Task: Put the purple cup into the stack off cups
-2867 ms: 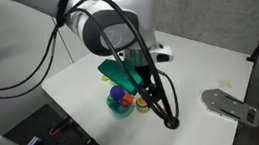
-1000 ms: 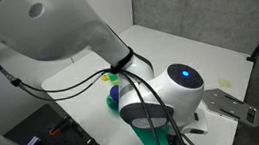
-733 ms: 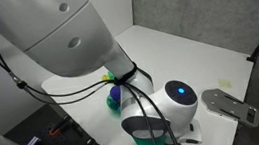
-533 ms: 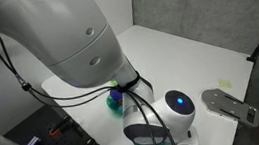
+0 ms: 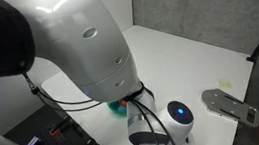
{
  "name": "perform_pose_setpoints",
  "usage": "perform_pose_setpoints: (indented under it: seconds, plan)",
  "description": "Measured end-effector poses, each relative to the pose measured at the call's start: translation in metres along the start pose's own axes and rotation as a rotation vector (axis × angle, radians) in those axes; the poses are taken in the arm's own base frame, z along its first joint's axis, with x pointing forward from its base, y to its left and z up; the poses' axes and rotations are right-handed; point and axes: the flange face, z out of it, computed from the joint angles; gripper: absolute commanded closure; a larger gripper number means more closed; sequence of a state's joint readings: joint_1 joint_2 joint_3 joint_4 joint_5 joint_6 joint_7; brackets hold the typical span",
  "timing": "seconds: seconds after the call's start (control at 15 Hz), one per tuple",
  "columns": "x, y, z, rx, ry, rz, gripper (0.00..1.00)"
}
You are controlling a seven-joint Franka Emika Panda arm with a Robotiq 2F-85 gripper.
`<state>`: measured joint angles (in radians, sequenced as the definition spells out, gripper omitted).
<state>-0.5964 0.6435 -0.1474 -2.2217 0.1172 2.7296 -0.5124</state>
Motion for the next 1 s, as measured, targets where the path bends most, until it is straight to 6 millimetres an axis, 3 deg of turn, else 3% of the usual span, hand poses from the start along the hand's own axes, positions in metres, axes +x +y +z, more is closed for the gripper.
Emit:
perform_pose_setpoints:
  seconds: [0.2, 0.27, 0.33, 0.87, 1.0]
  plan:
    - [0.002, -0.003, 0.012, 0.004, -0.013, -0.016, 0.0]
    - [0.002, -0.004, 0.016, 0.004, -0.014, -0.021, 0.25]
    - [0.003, -0.005, 0.019, 0.002, -0.014, -0.027, 0.26]
    - [0.007, -0.013, 0.027, -0.018, -0.003, -0.076, 0.91]
    - [0.008, -0.013, 0.026, -0.021, -0.001, -0.084, 0.98]
